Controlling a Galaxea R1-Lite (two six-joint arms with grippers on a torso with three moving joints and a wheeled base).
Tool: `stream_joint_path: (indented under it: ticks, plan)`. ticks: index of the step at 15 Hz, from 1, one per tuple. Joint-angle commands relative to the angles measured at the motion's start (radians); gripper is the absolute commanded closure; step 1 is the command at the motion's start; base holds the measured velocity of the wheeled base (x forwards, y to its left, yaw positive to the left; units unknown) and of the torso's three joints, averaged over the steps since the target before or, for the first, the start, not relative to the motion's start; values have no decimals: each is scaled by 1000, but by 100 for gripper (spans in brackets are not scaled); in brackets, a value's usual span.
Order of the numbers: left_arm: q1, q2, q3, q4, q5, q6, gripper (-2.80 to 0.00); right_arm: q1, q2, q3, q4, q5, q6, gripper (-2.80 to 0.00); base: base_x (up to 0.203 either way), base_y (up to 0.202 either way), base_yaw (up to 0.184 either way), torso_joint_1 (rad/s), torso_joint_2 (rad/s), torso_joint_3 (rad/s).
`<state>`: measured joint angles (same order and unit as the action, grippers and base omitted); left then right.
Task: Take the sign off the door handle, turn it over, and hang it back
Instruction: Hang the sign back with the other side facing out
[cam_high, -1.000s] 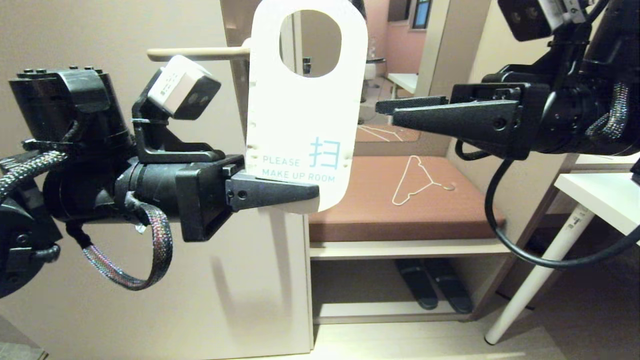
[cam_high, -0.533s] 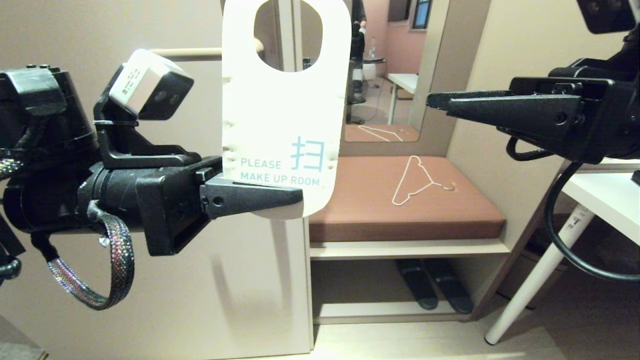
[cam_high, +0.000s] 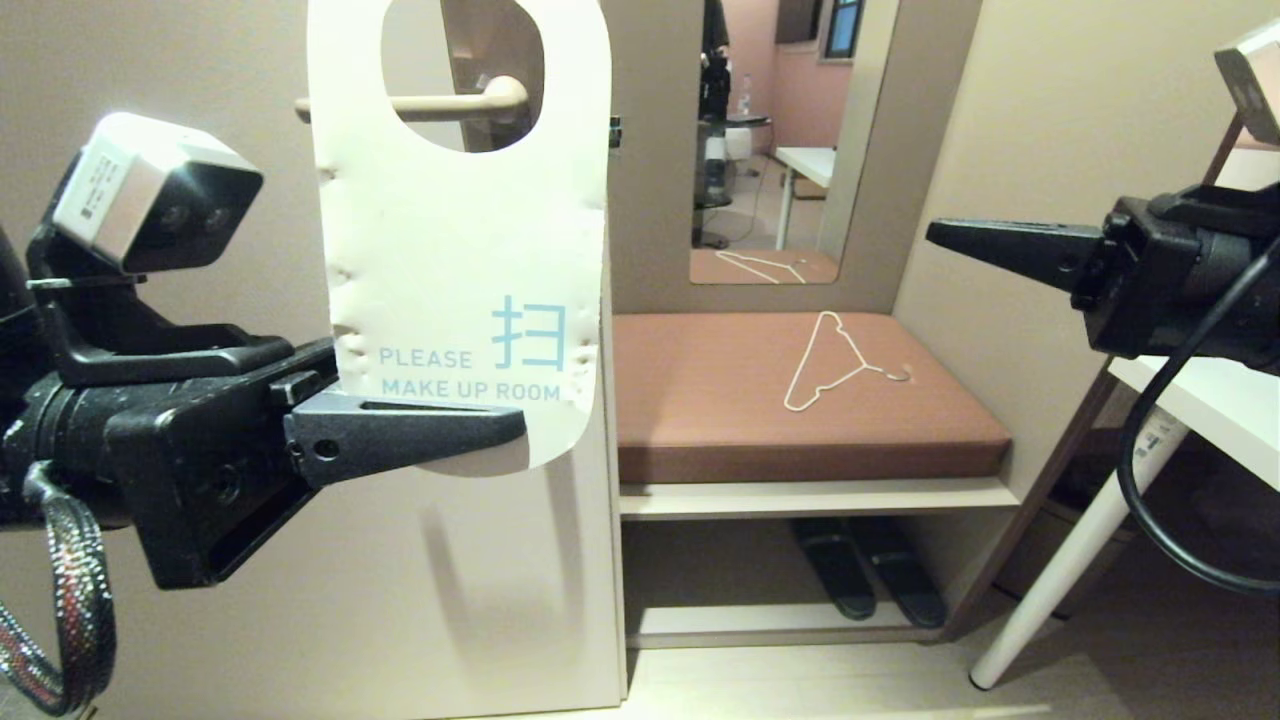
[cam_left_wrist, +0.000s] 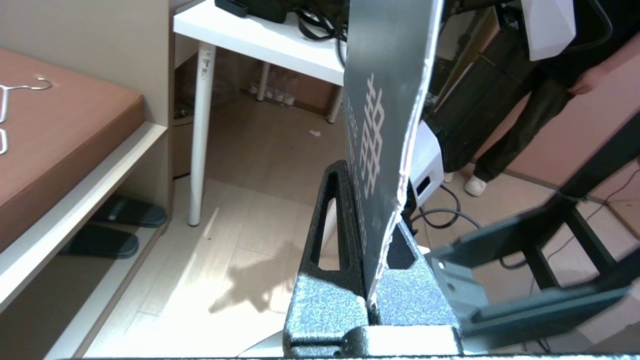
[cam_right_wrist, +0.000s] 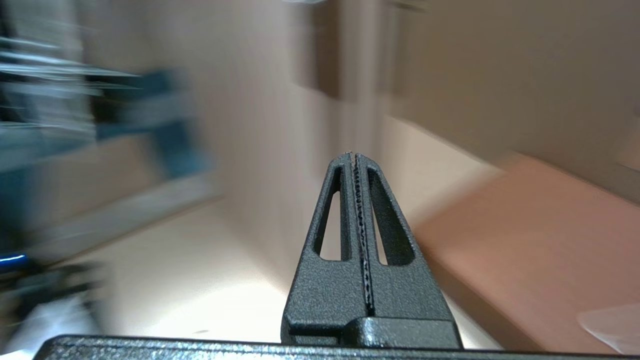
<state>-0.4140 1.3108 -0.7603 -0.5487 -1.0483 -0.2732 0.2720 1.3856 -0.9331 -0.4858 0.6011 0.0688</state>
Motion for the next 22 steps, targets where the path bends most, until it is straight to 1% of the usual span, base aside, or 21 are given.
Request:
stream_joint_path:
  ticks: [1,3,4,5,6,9,10,13,14,16,17,19,22]
  plan:
    - [15,-56,26,-4,-6,-1,0,-38,-50,69,-7,-72,-25,0,0,0,0,0,0,0]
    - [33,-97,56,-4,-3,0,0,-90,-133,160,-13,-124,-42,0,0,0,0,0,0,0]
    - [42,-113,74,-4,3,0,0,-119,-173,208,-14,-163,-47,0,0,0,0,0,0,0]
    - [46,-126,87,-4,6,0,0,-139,-217,256,-14,-220,-52,0,0,0,0,0,0,0]
    - [46,-139,95,-3,7,0,0,-146,-260,301,-14,-263,-54,0,0,0,0,0,0,0]
    - [46,-167,109,-3,8,0,0,-153,-422,476,-13,-314,-57,0,0,0,0,0,0,0]
    - [46,-178,117,-3,8,0,0,-155,-477,533,-12,-342,-57,0,0,0,0,0,0,0]
    - [46,-218,160,-3,8,0,0,-159,-627,695,-9,-454,-55,0,0,0,0,0,0,0]
    - [46,-233,173,-2,8,-1,0,-171,-672,746,-8,-497,-55,0,0,0,0,0,0,0]
    - [46,-271,199,-2,12,-2,0,-208,-761,818,-2,-533,-55,0,0,0,0,0,0,0]
    - [46,-293,212,-1,23,-3,0,-220,-812,844,18,-538,-55,0,0,0,0,0,0,0]
    - [46,-340,245,1,46,-6,0,-230,-934,863,117,-541,-55,0,0,0,0,0,0,0]
    - [46,-368,269,0,69,-6,0,-238,-1177,869,367,-537,-58,0,0,0,0,0,0,0]
